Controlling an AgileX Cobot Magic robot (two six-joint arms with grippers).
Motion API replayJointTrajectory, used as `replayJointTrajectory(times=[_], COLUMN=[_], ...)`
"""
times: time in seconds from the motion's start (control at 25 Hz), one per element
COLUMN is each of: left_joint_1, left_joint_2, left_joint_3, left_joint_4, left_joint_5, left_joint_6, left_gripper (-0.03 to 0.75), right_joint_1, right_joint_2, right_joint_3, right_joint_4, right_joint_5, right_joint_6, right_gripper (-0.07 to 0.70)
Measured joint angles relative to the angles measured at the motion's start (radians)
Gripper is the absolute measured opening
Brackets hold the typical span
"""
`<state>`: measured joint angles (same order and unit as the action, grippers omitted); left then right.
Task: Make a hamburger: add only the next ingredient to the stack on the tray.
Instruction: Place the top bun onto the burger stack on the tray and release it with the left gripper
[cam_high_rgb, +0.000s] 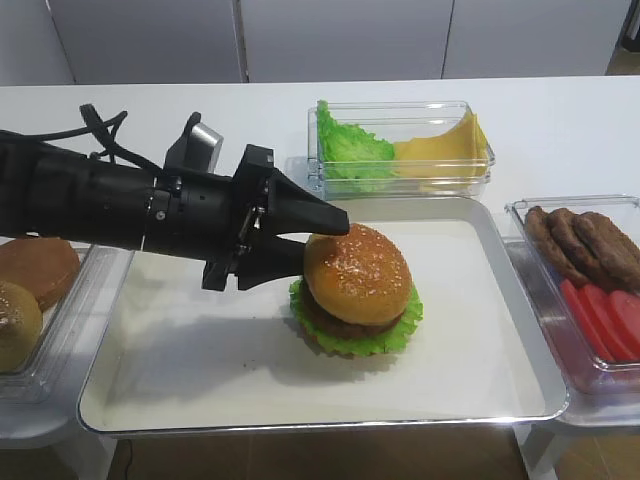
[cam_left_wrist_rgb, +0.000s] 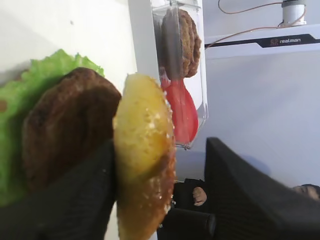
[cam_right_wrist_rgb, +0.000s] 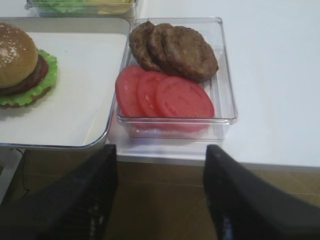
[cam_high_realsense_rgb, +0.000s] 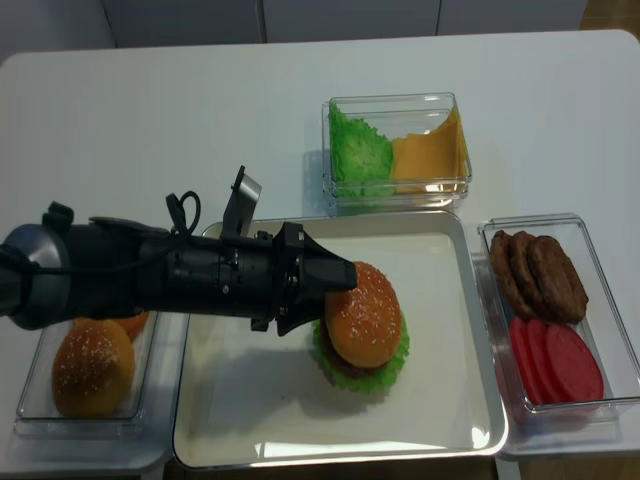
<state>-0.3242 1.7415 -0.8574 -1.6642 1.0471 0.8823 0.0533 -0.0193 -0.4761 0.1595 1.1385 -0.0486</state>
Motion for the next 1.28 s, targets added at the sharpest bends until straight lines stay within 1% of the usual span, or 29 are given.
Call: replayJointTrajectory(times=[0.2,0.52,0.64,0.8,1.0,1.28], left_joint_1=[0.0,0.0,0.0,0.0,0.002,0.035], left_joint_2=[0.0,0.0,0.0,0.0,0.0,0.0], left_joint_3=[0.0,0.0,0.0,0.0,0.0,0.0], left_joint_4=[0.014,0.016,0.016,0.02,0.044,0.064], left_joint_5=[-0.011,-0.048,-0.053,-0.063,-0.074,-0.072], left_joint_6=[0.0,0.0,0.0,0.002,0.002,0.002], left_gripper=[0.451,0.544,0.567,0.585,0.587,0.587], right_joint_1=[0.0,0.0,0.0,0.0,0.0,0.0], right_joint_2=[0.0,0.0,0.0,0.0,0.0,0.0], right_joint_3=[0.0,0.0,0.0,0.0,0.0,0.0], right_joint_4=[0.0,0.0,0.0,0.0,0.0,0.0], right_joint_5=[0.0,0.0,0.0,0.0,0.0,0.0], right_joint_6=[0.0,0.0,0.0,0.0,0.0,0.0], right_gripper=[0.432,0.431,0.431,0.431,0.432,0.431])
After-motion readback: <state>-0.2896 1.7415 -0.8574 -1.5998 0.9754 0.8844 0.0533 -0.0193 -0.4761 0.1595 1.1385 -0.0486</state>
